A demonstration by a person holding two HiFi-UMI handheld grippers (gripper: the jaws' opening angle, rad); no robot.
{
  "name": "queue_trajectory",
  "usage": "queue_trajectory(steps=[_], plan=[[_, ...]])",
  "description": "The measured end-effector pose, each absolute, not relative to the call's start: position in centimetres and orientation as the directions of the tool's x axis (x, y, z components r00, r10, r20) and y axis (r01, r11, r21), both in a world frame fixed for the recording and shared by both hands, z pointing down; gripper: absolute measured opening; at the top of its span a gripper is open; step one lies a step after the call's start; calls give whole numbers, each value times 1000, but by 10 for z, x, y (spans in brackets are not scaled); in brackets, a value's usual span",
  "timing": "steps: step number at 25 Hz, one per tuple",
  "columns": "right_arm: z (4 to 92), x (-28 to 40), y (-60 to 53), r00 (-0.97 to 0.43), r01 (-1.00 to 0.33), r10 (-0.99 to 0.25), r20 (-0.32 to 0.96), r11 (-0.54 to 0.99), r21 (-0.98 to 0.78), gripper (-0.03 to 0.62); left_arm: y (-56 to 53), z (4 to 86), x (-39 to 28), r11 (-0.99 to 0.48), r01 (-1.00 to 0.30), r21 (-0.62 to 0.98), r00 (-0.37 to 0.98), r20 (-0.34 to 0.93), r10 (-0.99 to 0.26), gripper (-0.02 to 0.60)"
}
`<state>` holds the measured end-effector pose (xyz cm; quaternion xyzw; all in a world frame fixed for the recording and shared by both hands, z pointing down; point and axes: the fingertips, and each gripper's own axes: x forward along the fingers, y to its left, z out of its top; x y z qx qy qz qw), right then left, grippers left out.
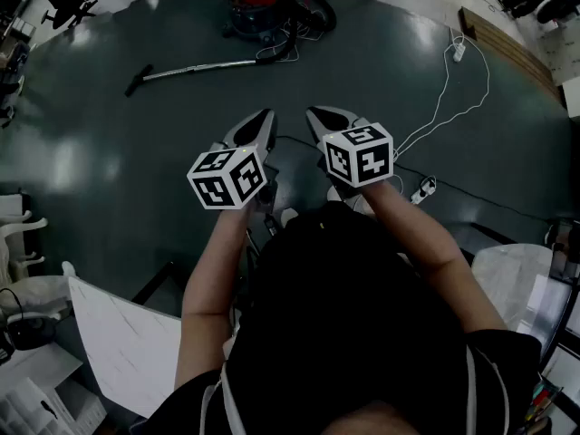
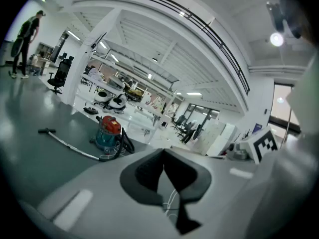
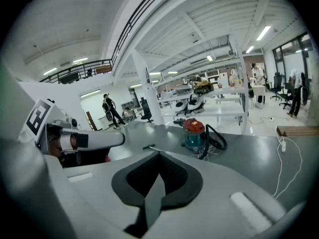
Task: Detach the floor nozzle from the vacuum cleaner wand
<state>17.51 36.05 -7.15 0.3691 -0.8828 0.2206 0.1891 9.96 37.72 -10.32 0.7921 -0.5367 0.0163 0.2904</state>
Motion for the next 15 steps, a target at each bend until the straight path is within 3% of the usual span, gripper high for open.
queue_trajectory(steps=[6,15], plan=[[-92,185,348,-639,-755,-655,403,634,-167,-6,368,-111,105,-292,-867,404,417,267,-869,9],[-80,199,348,-631,-767,-654,417,606,-209,-5,372,-98,111,-308,-849,429,452,288,-844,9]])
